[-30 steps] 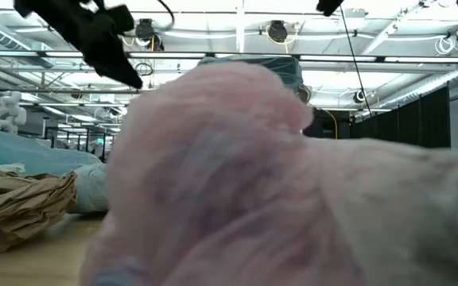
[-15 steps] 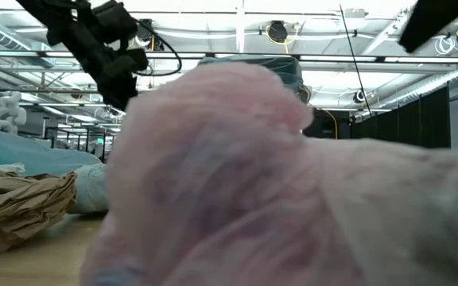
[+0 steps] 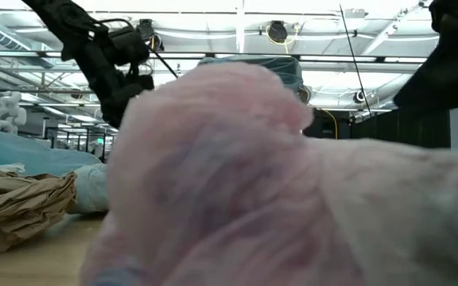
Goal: Place trash/remove bag and relplace
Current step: Put the brown paper into the trash bin
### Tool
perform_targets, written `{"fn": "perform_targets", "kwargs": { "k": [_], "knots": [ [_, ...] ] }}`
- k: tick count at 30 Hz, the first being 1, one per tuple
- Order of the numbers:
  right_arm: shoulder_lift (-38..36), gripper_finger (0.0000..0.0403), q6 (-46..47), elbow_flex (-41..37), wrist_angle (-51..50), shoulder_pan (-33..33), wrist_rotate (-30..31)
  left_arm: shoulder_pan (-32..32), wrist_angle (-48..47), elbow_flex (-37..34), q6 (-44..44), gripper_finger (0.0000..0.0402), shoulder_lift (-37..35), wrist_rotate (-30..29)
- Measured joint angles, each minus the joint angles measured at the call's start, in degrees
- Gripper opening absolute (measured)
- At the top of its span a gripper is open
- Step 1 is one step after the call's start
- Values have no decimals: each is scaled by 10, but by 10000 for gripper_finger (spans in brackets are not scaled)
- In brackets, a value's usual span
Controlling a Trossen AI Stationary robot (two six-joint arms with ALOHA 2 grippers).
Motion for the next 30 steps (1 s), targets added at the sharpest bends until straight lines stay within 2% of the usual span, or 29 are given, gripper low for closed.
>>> {"fn": "perform_targets", "kwargs": {
  "k": [7,14,22,26,30],
  "knots": [
    [0,164,-18,-50,84,6,0,0,38,0,-3,230,41,-73],
    [0,164,-45,-54,96,6,38,8,61,0,-20,230,84,-64],
    [0,164,-46,-54,100,6,39,22,83,0,-32,227,154,-54],
    [0,164,-51,-54,100,5,42,27,98,0,-32,184,184,-66],
    [0,164,-51,-54,100,5,41,27,100,0,-32,84,192,-66]
  ]
}}
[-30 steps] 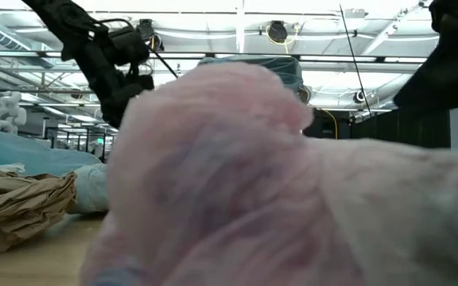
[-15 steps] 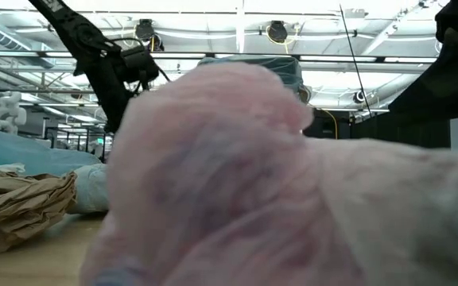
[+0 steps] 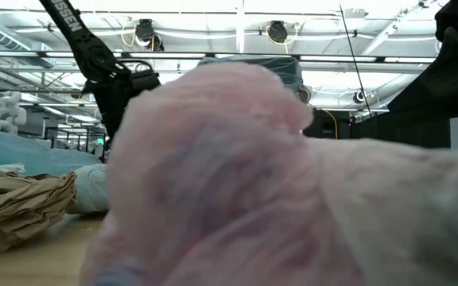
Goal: Place trash/remove bag and relplace
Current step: Put the brown paper into the trash bin
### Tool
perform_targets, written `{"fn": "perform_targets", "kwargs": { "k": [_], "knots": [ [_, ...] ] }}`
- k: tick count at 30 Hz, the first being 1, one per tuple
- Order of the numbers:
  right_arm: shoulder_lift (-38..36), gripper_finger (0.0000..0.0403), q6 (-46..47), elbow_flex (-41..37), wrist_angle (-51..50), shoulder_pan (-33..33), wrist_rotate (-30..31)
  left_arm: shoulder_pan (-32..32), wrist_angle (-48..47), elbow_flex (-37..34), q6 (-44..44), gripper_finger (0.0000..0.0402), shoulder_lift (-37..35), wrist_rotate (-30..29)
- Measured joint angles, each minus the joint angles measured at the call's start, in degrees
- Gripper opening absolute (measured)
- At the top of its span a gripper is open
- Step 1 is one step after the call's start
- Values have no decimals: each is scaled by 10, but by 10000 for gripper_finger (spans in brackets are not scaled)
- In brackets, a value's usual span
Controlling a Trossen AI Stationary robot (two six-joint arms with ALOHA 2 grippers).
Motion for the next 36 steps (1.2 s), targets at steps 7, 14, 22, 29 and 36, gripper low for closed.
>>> {"fn": "perform_targets", "kwargs": {
  "k": [7,14,22,29,36],
  "knots": [
    [0,164,8,0,2,1,-8,-31,-51,0,-17,7,-62,5],
    [0,164,5,0,14,1,-31,-65,-165,0,-64,3,-206,1],
    [0,164,-6,0,13,1,-31,-90,-222,45,-106,2,-350,10],
    [0,164,-21,0,12,-7,-29,-120,-224,187,-84,1,-325,23],
    [0,164,-21,0,12,-16,-30,-143,-225,354,-28,0,-197,36]
  ]
}}
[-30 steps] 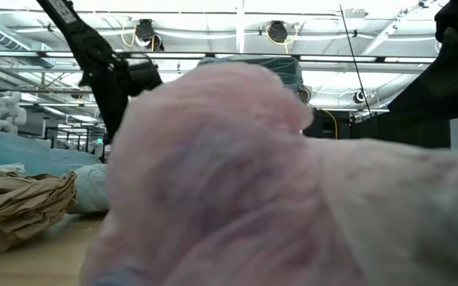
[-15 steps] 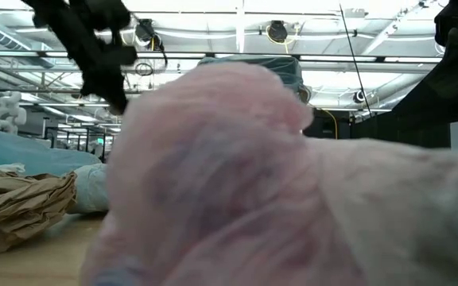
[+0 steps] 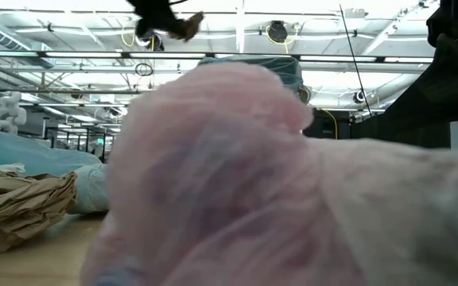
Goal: Place trash/remove bag and relplace
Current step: Put the brown paper into the trash bin
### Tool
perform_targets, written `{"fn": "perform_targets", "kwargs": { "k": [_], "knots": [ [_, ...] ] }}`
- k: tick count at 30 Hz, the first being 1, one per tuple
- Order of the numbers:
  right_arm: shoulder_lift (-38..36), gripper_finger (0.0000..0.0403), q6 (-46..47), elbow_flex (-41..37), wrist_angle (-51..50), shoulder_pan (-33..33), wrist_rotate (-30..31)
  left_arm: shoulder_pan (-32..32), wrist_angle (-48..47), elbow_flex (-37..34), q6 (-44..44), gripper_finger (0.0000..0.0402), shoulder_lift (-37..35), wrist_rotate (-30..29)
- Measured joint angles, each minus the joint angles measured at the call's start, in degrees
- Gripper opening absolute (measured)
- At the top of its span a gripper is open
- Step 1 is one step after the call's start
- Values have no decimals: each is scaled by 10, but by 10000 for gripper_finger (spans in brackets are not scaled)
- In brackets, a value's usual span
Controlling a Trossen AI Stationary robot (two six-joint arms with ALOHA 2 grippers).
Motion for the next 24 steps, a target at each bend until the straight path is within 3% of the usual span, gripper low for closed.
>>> {"fn": "perform_targets", "kwargs": {
  "k": [7,13,19,24],
  "knots": [
    [0,164,1,0,2,1,-1,-4,0,136,32,9,142,45],
    [0,164,1,0,10,1,-4,-5,-2,201,61,71,231,69],
    [0,164,0,0,13,1,-4,-4,8,229,63,137,275,66],
    [0,164,-2,0,14,1,-4,-5,12,242,123,160,276,52]
  ]
}}
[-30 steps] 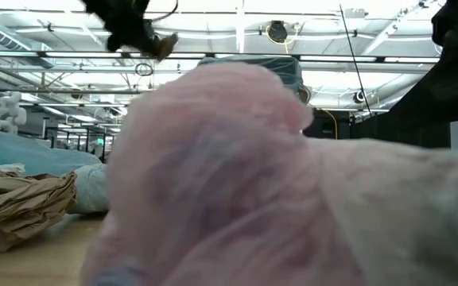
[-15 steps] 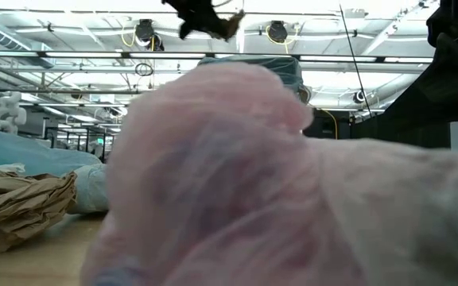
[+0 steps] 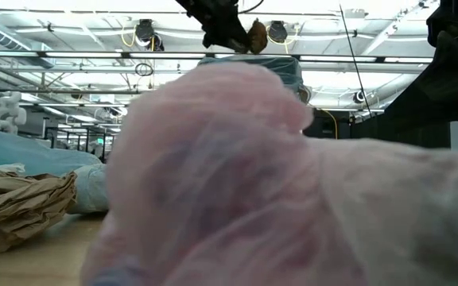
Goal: Place trash/remove bag and relplace
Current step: Put the brown paper into the trash bin, then put the white paper into the trash bin
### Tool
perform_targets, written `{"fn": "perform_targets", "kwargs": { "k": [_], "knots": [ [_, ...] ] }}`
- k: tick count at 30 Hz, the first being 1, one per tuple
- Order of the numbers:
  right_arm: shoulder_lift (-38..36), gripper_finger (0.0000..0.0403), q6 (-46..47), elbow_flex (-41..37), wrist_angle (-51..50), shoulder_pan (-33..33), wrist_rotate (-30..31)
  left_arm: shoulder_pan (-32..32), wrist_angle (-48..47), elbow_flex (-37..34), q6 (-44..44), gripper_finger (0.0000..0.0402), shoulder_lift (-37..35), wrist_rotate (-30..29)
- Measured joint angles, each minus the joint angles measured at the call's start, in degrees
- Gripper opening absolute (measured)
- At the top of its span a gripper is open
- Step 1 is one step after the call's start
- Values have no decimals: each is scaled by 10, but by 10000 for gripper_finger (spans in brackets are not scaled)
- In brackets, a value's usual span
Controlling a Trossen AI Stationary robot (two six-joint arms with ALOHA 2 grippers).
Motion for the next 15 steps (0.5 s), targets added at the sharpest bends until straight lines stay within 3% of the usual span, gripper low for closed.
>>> {"fn": "perform_targets", "kwargs": {
  "k": [7,12,15],
  "knots": [
    [0,164,0,0,0,0,0,-7,-19,6,14,162,-5,4],
    [0,164,-9,0,0,0,0,-11,-66,6,11,162,6,89],
    [0,164,-11,0,0,-1,1,-8,-63,5,10,162,7,55]
  ]
}}
